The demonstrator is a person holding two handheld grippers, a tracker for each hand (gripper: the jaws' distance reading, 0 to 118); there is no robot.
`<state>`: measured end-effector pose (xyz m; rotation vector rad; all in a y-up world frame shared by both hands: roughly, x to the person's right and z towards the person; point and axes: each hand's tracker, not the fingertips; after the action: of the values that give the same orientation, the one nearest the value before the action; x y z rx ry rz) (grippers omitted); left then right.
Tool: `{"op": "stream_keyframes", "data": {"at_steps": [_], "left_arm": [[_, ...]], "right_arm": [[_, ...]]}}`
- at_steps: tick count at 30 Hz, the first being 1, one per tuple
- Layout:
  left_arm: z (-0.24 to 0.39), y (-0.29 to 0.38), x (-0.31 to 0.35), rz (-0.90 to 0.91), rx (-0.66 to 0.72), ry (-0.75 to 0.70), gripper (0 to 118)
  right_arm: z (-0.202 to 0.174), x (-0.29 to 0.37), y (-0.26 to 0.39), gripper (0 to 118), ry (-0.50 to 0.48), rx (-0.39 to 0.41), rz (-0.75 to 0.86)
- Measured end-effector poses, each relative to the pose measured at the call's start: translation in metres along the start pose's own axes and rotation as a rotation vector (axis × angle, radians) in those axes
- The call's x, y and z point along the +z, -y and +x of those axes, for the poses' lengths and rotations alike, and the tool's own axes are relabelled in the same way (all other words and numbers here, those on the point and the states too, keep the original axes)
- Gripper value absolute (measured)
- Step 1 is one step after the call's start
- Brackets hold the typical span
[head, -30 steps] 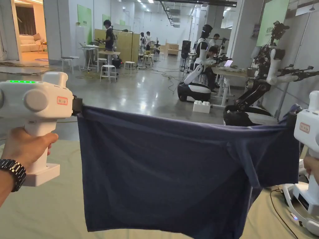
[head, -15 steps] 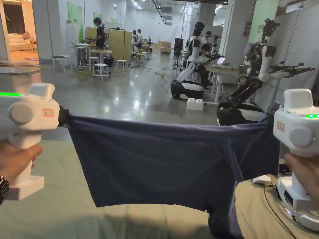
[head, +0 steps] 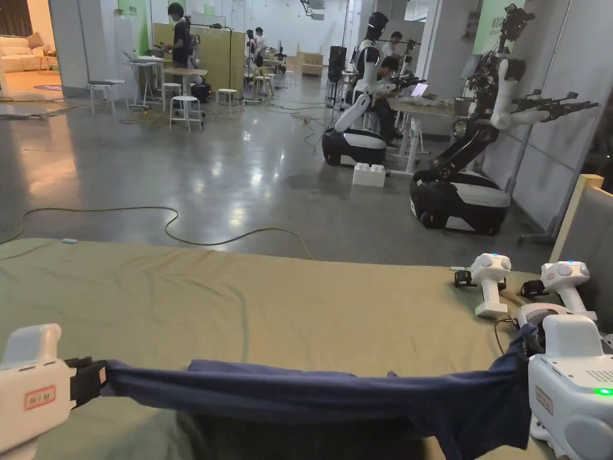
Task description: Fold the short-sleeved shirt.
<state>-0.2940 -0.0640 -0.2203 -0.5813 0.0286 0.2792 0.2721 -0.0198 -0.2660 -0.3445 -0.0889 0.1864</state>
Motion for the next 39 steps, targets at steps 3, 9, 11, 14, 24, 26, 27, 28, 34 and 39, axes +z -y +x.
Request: {"op": "stream_keyframes", "data": {"at_steps": [3,9,11,14,24,26,27,28,34,39], "left_arm": [[-0.001,0.02,0.027,-0.005,-0.001,0.005,8],[-0.004,0.054,0.061,-0.083,-0.029,0.01,8],[-0.015,0.066,0.059,-0.11,-0.035,0.004,8],[-0.022,0.09,0.052,-0.182,-0.038,-0.006,8],[-0.023,0.183,-0.006,-0.457,-0.023,-0.028,8],[-0.024,0.189,-0.011,-0.467,-0.011,-0.033,8],[-0.023,0.191,-0.012,-0.471,-0.005,-0.041,8],[-0.023,0.191,-0.014,-0.467,0.001,-0.051,10],[-0.013,0.169,-0.011,-0.292,-0.028,-0.042,57],[0.016,0.134,-0.01,-0.081,-0.103,-0.032,58]], "right_arm": [[0.002,0.028,0.014,2,-0.001,0.0,0.001],[0.008,0.069,0.04,2,-0.025,-0.028,-0.052],[0.006,0.077,0.055,2,-0.014,-0.013,-0.082],[0.002,0.079,0.086,2,-0.001,0.044,-0.166],[-0.011,0.043,0.204,2,-0.044,0.039,-0.49],[-0.012,0.039,0.216,3,-0.031,0.042,-0.501],[-0.013,0.039,0.217,4,-0.023,0.039,-0.503],[-0.014,0.038,0.218,10,-0.016,0.034,-0.501],[-0.025,0.045,0.19,68,-0.039,-0.02,-0.343],[-0.055,0.045,0.147,69,-0.072,-0.027,-0.127]]}}
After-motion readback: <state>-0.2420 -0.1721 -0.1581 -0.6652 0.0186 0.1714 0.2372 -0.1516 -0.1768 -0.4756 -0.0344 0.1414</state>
